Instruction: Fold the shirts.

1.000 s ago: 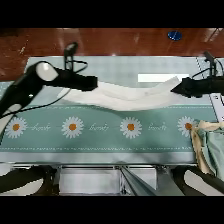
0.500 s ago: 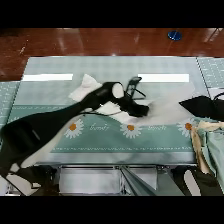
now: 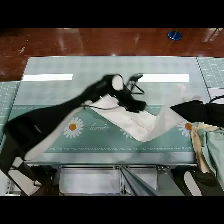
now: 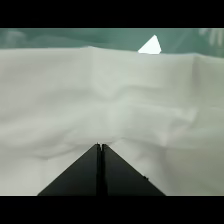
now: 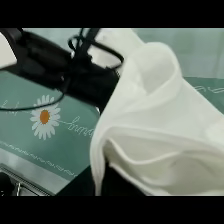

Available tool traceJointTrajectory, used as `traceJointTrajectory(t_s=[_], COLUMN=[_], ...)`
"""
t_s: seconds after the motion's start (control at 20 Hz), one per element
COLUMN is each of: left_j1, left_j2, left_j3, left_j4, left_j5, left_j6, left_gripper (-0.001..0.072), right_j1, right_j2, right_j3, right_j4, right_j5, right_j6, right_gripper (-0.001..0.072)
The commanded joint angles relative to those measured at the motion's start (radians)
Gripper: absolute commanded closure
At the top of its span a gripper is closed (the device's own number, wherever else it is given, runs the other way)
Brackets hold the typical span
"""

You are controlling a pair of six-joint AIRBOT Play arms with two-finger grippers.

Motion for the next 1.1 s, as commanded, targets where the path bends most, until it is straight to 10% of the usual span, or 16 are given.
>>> traceJointTrajectory(t_s=[0.0,0.4,0.95,1.05], left_j1=[0.215,0.66,0.675,0.675], left_j2=[0.126,0.735,1.063,1.047], left_j3=[-0.01,-0.268,-0.786,-0.838], left_j4=[0.22,0.234,0.163,0.124], left_j5=[-0.158,-0.107,0.069,0.114], left_j6=[-0.032,0.003,0.003,0.003], left_gripper=[0.0687,0.0686,0.0686,0.0686], right_j1=[0.105,0.484,0.638,0.641], right_j2=[-0.077,-0.631,-1.322,-1.37], right_j3=[0.0,0.272,0.806,0.849], right_j4=[0.046,0.069,0.233,0.271], right_j5=[-0.08,-0.365,-0.409,-0.467], right_j6=[0.005,-0.043,-0.035,-0.035], right_gripper=[0.0693,0.0693,0.0691,0.0446])
